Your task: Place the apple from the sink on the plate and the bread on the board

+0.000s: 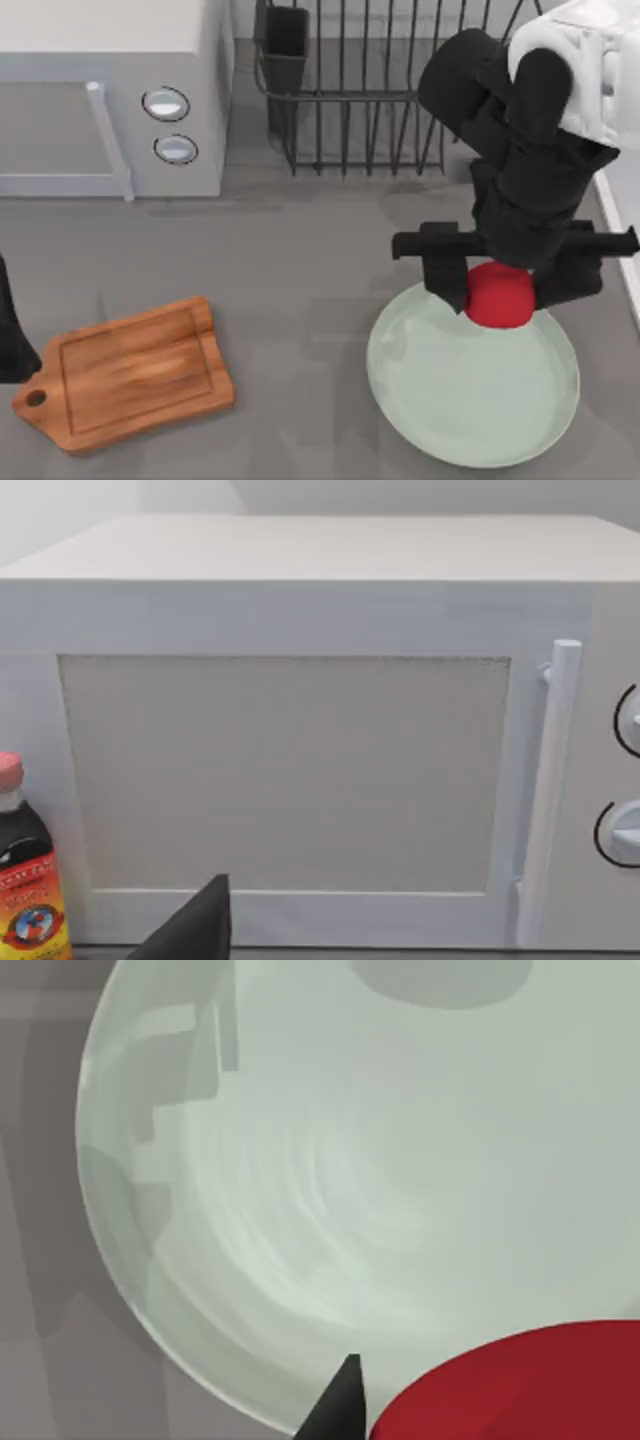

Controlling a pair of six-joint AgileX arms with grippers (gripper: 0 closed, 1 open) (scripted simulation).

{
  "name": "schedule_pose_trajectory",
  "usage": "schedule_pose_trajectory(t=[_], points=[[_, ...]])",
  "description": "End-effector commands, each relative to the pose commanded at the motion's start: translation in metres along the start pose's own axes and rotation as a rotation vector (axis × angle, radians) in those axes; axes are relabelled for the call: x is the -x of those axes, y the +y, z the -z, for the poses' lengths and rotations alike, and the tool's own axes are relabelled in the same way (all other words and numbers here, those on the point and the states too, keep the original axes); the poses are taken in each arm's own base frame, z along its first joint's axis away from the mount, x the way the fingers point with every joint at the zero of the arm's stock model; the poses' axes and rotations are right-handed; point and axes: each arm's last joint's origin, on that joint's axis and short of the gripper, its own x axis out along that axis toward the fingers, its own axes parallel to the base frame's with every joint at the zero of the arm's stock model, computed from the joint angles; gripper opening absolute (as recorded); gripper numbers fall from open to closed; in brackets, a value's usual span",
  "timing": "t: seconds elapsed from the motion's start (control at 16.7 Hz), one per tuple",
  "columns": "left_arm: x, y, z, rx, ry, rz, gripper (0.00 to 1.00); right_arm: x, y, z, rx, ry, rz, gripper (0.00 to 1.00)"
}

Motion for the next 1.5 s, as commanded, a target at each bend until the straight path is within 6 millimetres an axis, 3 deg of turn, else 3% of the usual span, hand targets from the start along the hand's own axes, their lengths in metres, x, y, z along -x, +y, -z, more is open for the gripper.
schedule_pose_trajectory(t=[0.72,1.32,1.5], points=[[0.000,0.000,0.000,0.000,0.000,0.000,1.00,0.000,0.000,0.000,0.000,0.000,0.000,0.98],[0.000,0.000,0.000,0.000,0.000,0.000,1.00,0.000,0.000,0.000,-0.001,0.000,0.000,1.00],[0.000,0.000,0.000,0.000,0.000,0.000,1.00,0.005,-0.012,0.002,-0.001,-0.046,-0.032,1.00]])
